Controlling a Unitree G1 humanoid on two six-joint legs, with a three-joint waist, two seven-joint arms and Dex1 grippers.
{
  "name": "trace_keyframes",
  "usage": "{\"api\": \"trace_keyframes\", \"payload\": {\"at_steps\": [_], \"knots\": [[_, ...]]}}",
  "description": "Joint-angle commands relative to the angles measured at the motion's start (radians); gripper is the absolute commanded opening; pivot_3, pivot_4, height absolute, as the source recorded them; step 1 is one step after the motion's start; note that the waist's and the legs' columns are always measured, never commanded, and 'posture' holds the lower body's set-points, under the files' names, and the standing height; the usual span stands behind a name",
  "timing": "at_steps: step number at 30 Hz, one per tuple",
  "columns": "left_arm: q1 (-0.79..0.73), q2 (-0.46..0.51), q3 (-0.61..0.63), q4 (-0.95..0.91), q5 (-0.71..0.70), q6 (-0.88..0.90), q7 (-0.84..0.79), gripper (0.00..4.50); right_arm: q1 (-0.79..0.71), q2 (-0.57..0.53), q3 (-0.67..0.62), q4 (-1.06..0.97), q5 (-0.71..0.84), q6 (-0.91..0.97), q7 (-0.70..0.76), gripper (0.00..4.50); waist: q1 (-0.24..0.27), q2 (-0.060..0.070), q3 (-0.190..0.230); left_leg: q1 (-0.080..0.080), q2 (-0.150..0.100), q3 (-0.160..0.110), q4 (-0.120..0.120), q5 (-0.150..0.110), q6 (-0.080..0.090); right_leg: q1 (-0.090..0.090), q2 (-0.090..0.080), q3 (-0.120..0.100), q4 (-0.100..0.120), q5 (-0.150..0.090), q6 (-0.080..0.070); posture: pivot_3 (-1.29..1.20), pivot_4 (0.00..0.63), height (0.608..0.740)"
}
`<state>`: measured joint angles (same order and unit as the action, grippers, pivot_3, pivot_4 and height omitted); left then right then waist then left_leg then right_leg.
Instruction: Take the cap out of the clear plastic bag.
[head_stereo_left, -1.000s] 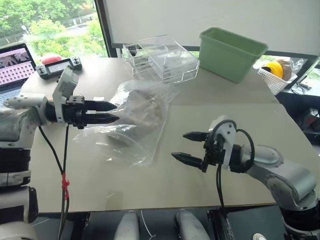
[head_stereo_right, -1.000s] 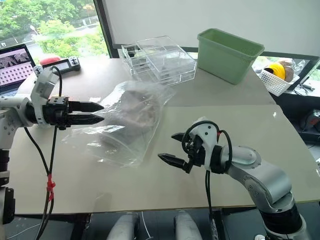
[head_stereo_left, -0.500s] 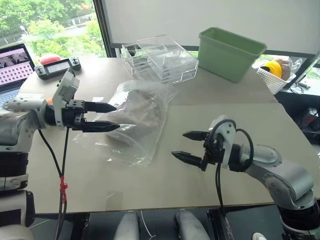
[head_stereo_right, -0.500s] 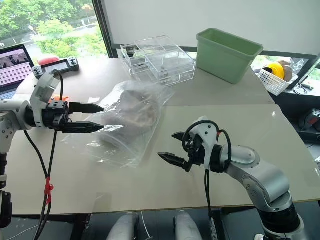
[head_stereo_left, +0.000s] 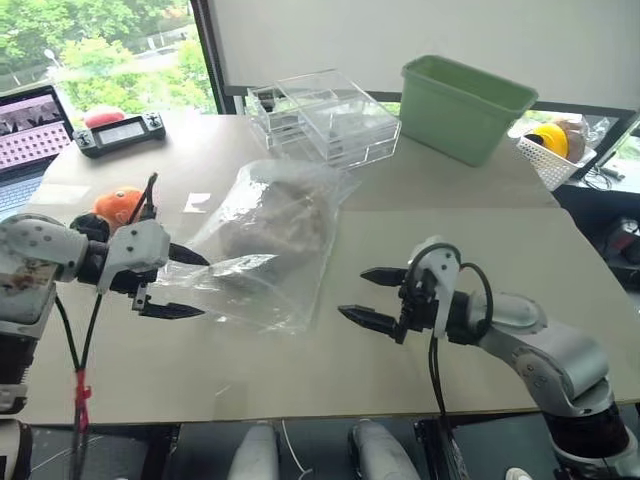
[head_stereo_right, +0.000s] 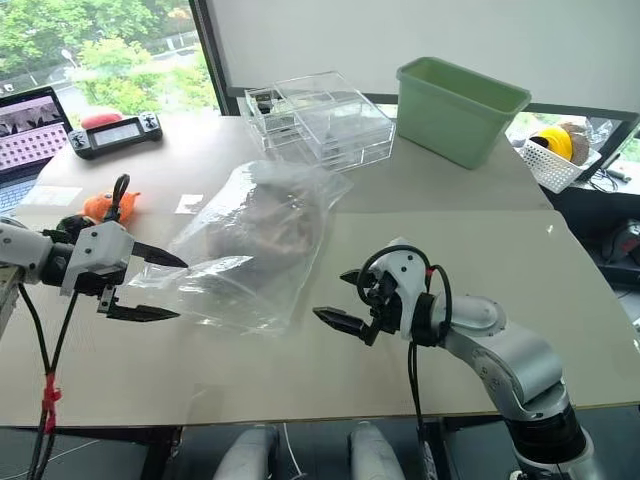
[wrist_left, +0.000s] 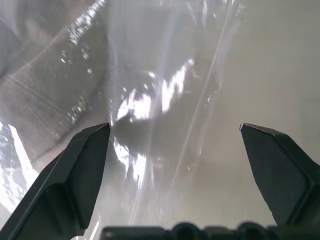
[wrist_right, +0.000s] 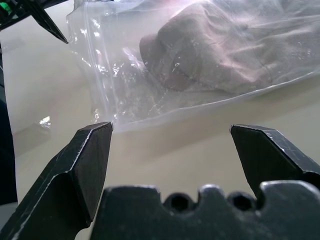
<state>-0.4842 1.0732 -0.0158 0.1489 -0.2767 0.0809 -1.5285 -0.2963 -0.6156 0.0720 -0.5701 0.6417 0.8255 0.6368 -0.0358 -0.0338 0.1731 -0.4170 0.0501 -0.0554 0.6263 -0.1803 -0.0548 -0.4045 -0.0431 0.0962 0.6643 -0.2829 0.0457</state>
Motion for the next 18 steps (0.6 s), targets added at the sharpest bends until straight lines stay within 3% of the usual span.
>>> {"api": "trace_keyframes", "payload": {"at_steps": [1, 9, 14, 18], "knots": [[-0.001, -0.023, 0.028, 0.001, -0.009, -0.045, 0.02, 4.46, -0.003, -0.006, -0.018, -0.031, 0.0, -0.025, 0.009, 4.5, 0.0, 0.0, 0.0, 0.0, 0.0, 0.0, 0.0, 0.0, 0.0, 0.0, 0.0, 0.0, 0.0, 0.0, 0.0, 0.0, 0.15, 0.735], [-0.089, -0.139, 0.003, 0.192, 0.184, -0.319, 0.279, 4.46, -0.007, 0.002, -0.015, -0.033, -0.004, -0.021, 0.001, 4.5, -0.007, 0.0, 0.0, 0.0, 0.0, 0.0, 0.001, 0.0, 0.0, 0.0, 0.0, 0.0, 0.001, 0.001, 0.0, 0.0, 0.15, 0.735], [-0.072, -0.185, -0.001, 0.195, 0.189, -0.352, 0.322, 4.46, -0.008, 0.006, -0.021, -0.035, -0.005, -0.019, -0.007, 4.5, -0.007, 0.0, 0.0, 0.0, 0.0, 0.0, 0.0, 0.0, 0.0, 0.0, 0.0, 0.0, 0.001, 0.002, -0.002, 0.0, 0.15, 0.735], [-0.056, -0.195, -0.003, 0.174, 0.155, -0.333, 0.281, 3.42, -0.009, 0.008, -0.019, -0.035, -0.01, -0.018, -0.016, 4.5, -0.007, 0.0, 0.0, 0.0, 0.0, -0.001, 0.001, 0.0, 0.0, 0.0, 0.0, 0.0, 0.001, 0.002, -0.002, 0.0, 0.15, 0.735]]}}
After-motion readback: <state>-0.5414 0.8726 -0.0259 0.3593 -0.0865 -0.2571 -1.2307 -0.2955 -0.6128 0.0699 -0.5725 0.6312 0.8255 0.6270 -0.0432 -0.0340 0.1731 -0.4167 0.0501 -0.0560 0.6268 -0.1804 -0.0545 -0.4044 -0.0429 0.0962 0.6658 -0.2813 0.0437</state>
